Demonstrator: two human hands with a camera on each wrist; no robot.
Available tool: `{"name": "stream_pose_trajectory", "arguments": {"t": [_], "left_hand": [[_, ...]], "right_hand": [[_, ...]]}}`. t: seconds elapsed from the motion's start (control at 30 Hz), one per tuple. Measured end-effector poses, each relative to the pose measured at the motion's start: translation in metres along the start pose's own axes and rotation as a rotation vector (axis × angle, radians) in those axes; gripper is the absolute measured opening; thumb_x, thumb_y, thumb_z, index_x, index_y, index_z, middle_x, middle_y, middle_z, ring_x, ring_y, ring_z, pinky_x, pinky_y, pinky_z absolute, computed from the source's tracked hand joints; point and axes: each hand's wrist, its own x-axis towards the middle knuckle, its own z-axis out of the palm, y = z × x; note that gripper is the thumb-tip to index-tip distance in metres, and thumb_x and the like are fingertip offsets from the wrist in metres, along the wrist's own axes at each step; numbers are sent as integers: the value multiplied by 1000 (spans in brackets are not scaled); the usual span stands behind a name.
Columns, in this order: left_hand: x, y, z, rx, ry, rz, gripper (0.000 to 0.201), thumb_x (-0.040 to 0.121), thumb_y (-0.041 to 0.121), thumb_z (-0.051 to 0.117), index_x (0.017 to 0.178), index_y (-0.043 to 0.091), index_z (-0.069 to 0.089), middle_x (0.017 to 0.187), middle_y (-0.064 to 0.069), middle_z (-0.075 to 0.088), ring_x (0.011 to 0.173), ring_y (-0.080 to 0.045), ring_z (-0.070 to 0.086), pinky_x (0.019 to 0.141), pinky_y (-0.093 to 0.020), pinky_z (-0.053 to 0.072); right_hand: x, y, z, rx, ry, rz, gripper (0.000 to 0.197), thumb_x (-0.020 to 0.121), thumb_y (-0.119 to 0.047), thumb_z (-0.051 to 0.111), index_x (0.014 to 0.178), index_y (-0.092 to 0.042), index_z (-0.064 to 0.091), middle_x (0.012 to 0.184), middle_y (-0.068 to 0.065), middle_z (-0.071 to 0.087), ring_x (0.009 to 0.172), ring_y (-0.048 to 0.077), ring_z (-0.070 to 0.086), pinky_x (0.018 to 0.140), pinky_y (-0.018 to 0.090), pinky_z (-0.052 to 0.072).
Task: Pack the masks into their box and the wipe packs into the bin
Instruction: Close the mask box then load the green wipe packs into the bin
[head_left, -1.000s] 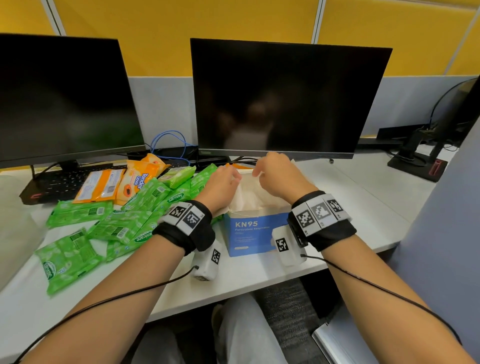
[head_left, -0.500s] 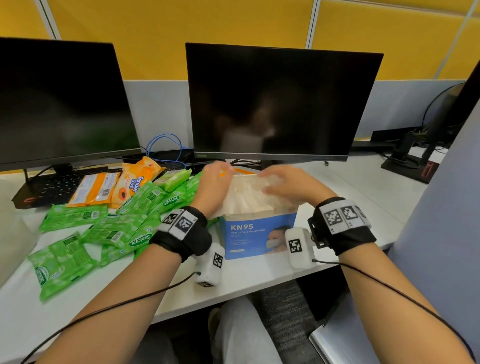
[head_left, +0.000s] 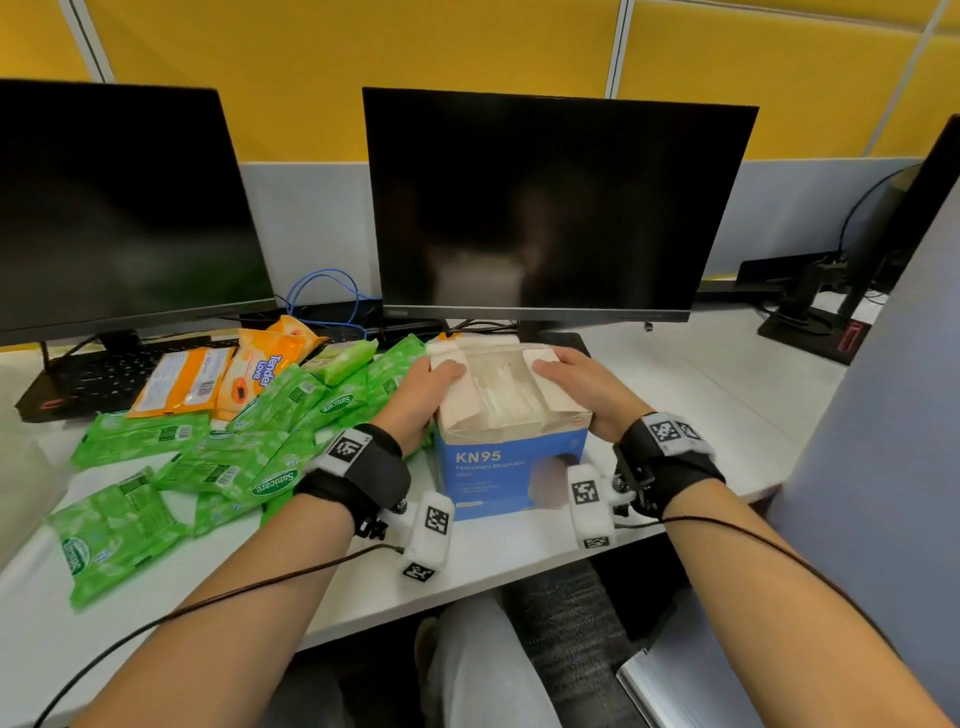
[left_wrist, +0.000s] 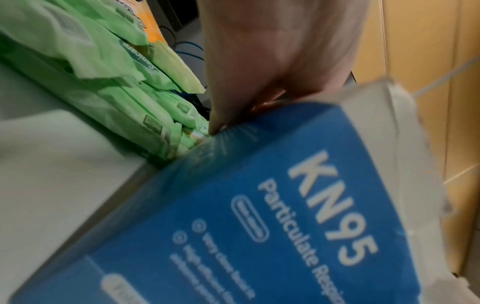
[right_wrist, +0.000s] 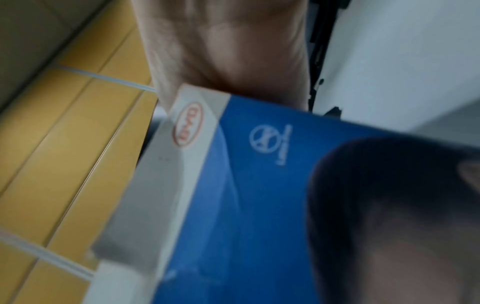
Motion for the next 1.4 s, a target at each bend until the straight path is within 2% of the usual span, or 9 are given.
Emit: {"name": "stream_pose_trajectory", "arguments": {"t": [0.13,0.2,0.33,0.47,0.63,0.87,1.03,1.2,1.4], "left_hand": [[3,-2,3,48,62,22,43,97,7,43,138,12,34,127,-12,55,110,-29,57,92,-43,49],[1,-3,2,-5,56,81,46,97,2,40,139,18,28,123,-9,54,107,-27,57,85,-40,51],[-6,-5,3,-99,-26,236,17,101,7,36,99,21,47,107,-16,55,90,-24,58,62,-24,52],[-6,-3,0,-133,49,202,30,94,5,41,78,21,61,112,-15,63,104,-32,60,77,-34,49],[-23,1,-17,163,91,664,38,91,25,35,94,8,69,123,-4,61,118,-6,51,96,-12,35],[-41,-9,-12,773,-68,975,34,84,41,54,105,17,68,118,3,63,122,-8,49,112,-20,22],[-40,-11,-14,825,-68,985,30,88,37,55,110,20,67,120,5,63,124,-11,50,110,-39,36],[-42,-7,-13,824,-105,937,32,91,33,53,118,22,66,122,7,64,124,-8,50,108,-30,38],[-42,-2,-9,845,-134,852,34,94,31,46,119,22,67,123,9,64,124,-3,49,108,-26,35]], "right_hand": [[4,1,0,181,-15,17,39,95,-13,54,130,-26,45,118,7,63,100,27,64,79,41,55],[3,2,-1,183,-2,-12,42,93,-11,57,130,-27,44,119,11,61,97,29,65,75,41,56],[-2,6,4,218,63,-151,10,93,-15,54,100,-21,57,101,10,64,80,22,63,62,28,55],[-16,5,-2,122,132,-255,20,93,-5,53,98,-22,64,101,3,68,90,19,64,65,23,53],[-50,-6,-17,39,177,-426,39,73,-9,41,99,-26,65,118,-7,61,118,10,52,85,24,48],[-76,-8,-6,-503,265,-617,16,86,-4,61,97,-15,65,98,-11,45,84,-5,45,67,1,41],[-87,1,3,-753,255,-756,15,82,-22,52,85,-20,66,83,-9,63,78,8,50,69,18,42],[-96,8,18,-1159,368,-807,19,83,-23,55,96,-22,68,91,-5,69,89,16,55,74,30,44],[-96,18,29,-989,362,-614,22,87,-27,57,109,-25,57,110,-8,62,110,14,47,93,30,34]]}}
